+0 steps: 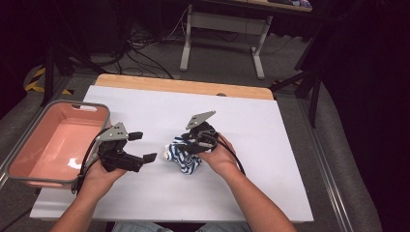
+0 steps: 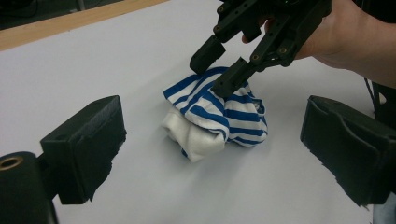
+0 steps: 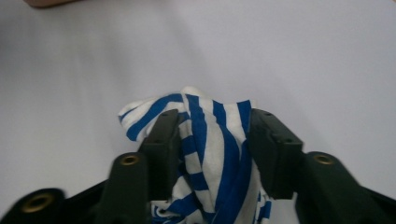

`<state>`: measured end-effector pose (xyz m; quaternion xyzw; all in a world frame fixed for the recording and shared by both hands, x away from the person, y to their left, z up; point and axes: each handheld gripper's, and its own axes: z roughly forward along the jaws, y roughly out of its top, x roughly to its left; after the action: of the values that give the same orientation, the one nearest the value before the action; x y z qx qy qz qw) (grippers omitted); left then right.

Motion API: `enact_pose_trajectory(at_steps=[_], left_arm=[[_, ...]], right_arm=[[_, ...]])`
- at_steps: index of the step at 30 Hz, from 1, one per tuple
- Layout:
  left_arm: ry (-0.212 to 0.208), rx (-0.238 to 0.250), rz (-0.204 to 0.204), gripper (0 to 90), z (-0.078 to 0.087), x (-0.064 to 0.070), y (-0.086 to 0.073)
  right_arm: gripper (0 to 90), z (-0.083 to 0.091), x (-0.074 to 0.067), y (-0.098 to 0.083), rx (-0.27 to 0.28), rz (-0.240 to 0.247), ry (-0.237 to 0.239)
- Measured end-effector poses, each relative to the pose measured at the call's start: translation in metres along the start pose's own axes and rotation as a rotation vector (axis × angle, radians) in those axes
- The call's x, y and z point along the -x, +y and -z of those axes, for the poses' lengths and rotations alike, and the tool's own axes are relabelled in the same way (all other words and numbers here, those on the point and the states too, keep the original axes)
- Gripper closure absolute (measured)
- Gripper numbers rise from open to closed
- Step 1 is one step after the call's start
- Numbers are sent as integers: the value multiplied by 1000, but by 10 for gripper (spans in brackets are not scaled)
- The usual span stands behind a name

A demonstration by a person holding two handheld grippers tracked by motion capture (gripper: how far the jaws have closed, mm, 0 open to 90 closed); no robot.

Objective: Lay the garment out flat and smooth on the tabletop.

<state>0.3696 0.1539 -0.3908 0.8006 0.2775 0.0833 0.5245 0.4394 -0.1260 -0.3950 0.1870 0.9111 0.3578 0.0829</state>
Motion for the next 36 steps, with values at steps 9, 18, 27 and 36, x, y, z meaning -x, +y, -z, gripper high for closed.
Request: enact_pose_trajectory(at_steps=[9,18,27,36], left_arm=[[2,9,20,82,2,-3,-2],[5,9,24,83,2,-3,-2],[1,-5,22,82,-2,-1,-3],[1,-11,21,82,-4,-1,-3]], right_arm=[[845,3,-9,3,-17,62,-31],[851,28,-7,-1,79,34,-56],[851,54,-3,-23,171,-40,-113],[850,79,7,-67,241,-200,-184]])
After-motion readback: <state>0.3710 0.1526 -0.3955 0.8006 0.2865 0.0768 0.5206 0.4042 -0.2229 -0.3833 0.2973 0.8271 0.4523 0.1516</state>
